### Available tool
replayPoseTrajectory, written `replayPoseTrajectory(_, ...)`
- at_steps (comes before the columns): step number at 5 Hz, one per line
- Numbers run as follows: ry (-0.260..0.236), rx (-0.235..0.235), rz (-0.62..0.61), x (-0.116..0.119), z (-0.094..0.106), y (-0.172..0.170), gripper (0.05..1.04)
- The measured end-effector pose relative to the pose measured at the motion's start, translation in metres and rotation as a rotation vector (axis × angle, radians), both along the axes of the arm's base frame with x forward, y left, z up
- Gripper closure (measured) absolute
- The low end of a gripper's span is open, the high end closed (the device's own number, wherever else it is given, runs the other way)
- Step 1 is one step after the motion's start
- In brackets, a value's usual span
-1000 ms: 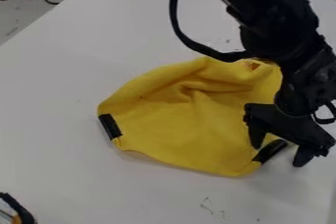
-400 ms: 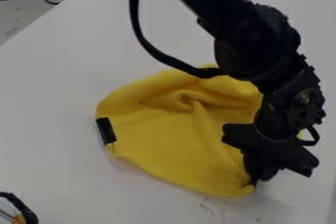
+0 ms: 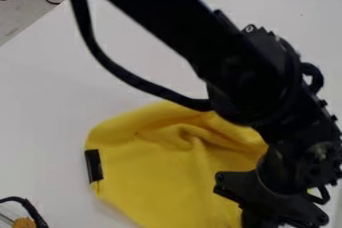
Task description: Fold the cloth from top right to bottom left
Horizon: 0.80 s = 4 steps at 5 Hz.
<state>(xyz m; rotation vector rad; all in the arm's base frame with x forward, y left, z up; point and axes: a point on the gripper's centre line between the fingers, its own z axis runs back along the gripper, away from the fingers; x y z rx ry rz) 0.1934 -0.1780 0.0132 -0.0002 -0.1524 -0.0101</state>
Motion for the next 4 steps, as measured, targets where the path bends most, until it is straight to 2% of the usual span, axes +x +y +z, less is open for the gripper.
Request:
replayPoseTrajectory(1,-0.005,0.003,0.032,-0.016,-0.001,-0.007,0.981)
replayPoseTrajectory(2,-0.038,-0.029,0.003,-0.008,-0.002,-0.008,0.809)
replayPoseTrajectory(3,-0.03,-0.016,-0.042,0.007,0.002,0.001,0.522)
replayPoseTrajectory(4,0.004,0.009,-0.102,0.02,0.011,0.008,0.218)
